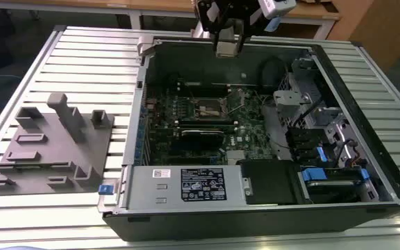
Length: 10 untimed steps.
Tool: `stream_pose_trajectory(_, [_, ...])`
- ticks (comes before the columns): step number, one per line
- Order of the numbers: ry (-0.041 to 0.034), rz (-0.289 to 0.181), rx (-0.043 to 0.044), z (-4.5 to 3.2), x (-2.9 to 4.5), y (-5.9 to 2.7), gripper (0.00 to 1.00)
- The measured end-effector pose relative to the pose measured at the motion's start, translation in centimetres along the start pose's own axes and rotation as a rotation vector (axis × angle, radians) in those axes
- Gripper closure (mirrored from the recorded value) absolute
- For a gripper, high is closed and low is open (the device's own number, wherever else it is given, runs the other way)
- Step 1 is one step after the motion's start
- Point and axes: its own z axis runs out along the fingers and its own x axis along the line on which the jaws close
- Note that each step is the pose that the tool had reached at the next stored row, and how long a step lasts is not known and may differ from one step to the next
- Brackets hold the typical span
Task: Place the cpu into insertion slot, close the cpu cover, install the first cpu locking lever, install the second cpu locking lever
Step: 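Place the cpu into insertion slot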
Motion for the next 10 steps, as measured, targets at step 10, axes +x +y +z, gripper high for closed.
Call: stream_pose_trajectory(10, [0.0, 0.0, 0.0, 0.11, 0.0, -0.01, 0.46])
